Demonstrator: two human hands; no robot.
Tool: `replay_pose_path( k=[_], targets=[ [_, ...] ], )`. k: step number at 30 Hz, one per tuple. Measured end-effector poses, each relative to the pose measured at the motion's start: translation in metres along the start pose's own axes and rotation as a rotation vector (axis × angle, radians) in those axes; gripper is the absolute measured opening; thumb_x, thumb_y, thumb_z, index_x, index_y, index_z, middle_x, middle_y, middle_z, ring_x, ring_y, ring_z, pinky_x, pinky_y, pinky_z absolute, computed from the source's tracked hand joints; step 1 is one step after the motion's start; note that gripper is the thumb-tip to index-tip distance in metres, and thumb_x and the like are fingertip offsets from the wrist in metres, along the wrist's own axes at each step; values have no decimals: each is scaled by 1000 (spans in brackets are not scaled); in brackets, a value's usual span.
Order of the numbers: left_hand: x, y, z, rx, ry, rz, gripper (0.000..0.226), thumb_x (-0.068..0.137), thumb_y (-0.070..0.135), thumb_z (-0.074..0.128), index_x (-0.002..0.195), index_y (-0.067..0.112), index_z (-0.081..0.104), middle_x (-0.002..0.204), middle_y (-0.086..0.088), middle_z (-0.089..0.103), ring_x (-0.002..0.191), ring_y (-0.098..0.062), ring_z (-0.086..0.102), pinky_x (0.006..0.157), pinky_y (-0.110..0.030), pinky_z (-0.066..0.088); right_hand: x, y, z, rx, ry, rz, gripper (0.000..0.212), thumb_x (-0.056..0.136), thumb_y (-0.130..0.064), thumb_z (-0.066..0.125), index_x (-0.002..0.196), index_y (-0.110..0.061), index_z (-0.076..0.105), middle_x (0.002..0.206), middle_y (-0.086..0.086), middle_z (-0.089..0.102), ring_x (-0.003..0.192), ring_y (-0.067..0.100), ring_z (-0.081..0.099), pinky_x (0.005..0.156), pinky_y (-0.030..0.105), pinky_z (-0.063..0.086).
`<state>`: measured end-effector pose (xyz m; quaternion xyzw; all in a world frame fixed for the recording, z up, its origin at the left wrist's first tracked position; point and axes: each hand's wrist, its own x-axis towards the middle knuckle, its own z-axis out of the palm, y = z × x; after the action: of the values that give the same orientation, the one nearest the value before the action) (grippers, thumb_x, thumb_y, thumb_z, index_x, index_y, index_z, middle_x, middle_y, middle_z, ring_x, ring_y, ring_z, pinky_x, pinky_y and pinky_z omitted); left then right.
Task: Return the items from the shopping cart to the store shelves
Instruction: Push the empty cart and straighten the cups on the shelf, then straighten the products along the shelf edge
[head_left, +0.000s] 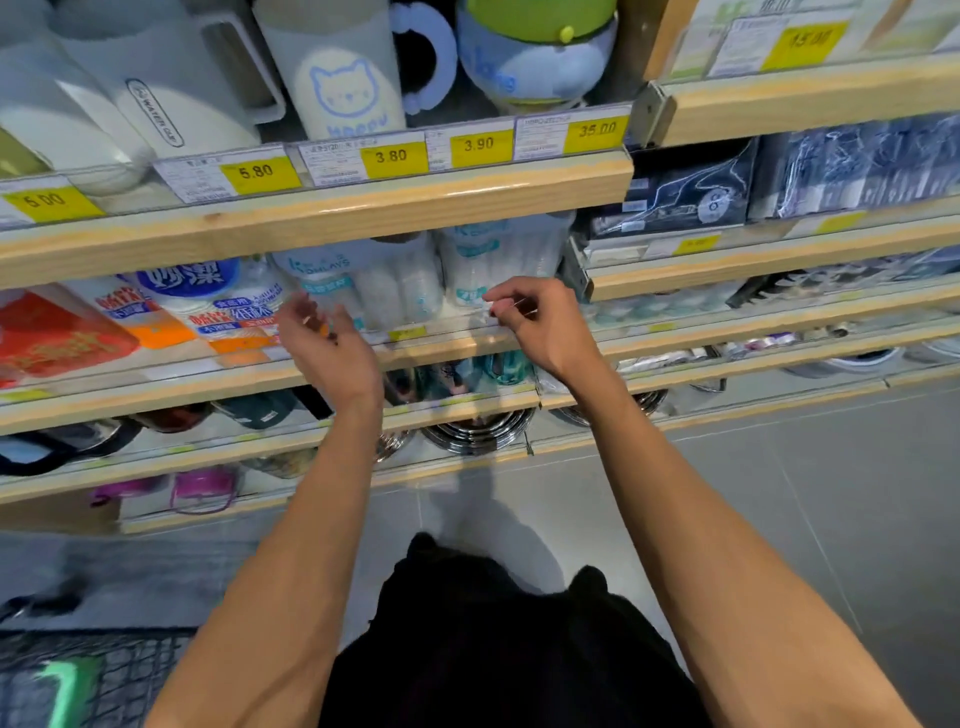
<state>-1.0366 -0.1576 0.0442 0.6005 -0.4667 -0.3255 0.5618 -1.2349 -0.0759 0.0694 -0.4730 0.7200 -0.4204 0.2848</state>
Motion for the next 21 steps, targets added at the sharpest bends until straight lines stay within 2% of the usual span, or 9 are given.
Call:
replay_pose_path(
  k=[2, 5, 7, 9, 11, 14, 16, 18, 21],
  targets=[
    [5, 3, 3, 43, -79, -18, 37, 94, 8, 51, 131, 4, 46, 126, -16, 53, 105, -22, 56, 91, -24, 50, -12, 8, -17, 44, -3, 6, 21, 94, -9, 58, 99, -17, 77, 86, 1, 74, 82, 13, 70, 83, 33, 59],
    [17, 6, 15, 130, -152, -93, 47, 91, 10, 45, 137, 8, 38, 133, -15, 50, 121, -28, 53, 107, -41, 44, -30, 23, -44, 59, -58, -50, 21, 97, -14, 56, 98, -13, 76, 85, 2, 74, 76, 9, 69, 70, 27, 57],
    [28, 15, 20, 117, -183, -172, 39, 96, 7, 43, 135, 8, 37, 133, -12, 51, 116, -25, 53, 103, -37, 45, -38, 33, -53, 47, -83, -46, 21, 95, -14, 56, 96, -17, 76, 83, 2, 74, 73, 15, 70, 63, 31, 54],
    [38, 18, 21, 169, -163, -217, 39, 101, 12, 44, 139, 8, 37, 138, -13, 51, 118, -22, 52, 106, -36, 43, -41, 43, -62, 61, -76, -15, 20, 92, -13, 58, 91, -25, 75, 80, 3, 73, 74, 23, 71, 66, 41, 57],
    [37, 18, 19, 198, -119, -241, 42, 98, 18, 50, 138, 11, 39, 135, -9, 55, 119, -20, 54, 110, -36, 42, -45, 51, -73, 82, -67, 15, 23, 92, -10, 58, 91, -25, 75, 81, 2, 73, 75, 20, 71, 72, 44, 59],
    [13, 15, 16, 93, 145, -286, 25, 86, 17, 56, 108, 20, 46, 96, 5, 54, 86, -11, 56, 89, -26, 51, -48, 53, -81, 135, -50, 52, 28, 92, -4, 53, 92, -18, 77, 83, 3, 74, 76, 21, 71, 74, 48, 59],
    [-20, 24, 30, 88, 257, -275, 27, 90, 7, 53, 87, 29, 39, 80, 13, 41, 68, 2, 48, 70, -16, 44, -40, 51, -89, 158, -9, 62, 27, 90, -4, 52, 93, -14, 77, 85, 5, 74, 78, 25, 71, 74, 49, 59],
    [-58, 26, 53, 24, 210, -228, 29, 91, -1, 50, 85, 25, 40, 76, 14, 39, 61, 9, 46, 66, -12, 39, -31, 50, -98, 177, 52, 68, 25, 90, -4, 53, 93, -12, 77, 88, 6, 75, 81, 23, 71, 78, 47, 59],
    [-111, 32, 92, -50, 13, -187, 14, 89, -3, 48, 93, 10, 48, 75, 6, 47, 66, 0, 47, 69, -17, 42, -19, 52, -120, 195, 185, 81, 22, 90, -3, 57, 93, -13, 76, 86, -3, 74, 81, 10, 70, 80, 33, 59]
  ],
)
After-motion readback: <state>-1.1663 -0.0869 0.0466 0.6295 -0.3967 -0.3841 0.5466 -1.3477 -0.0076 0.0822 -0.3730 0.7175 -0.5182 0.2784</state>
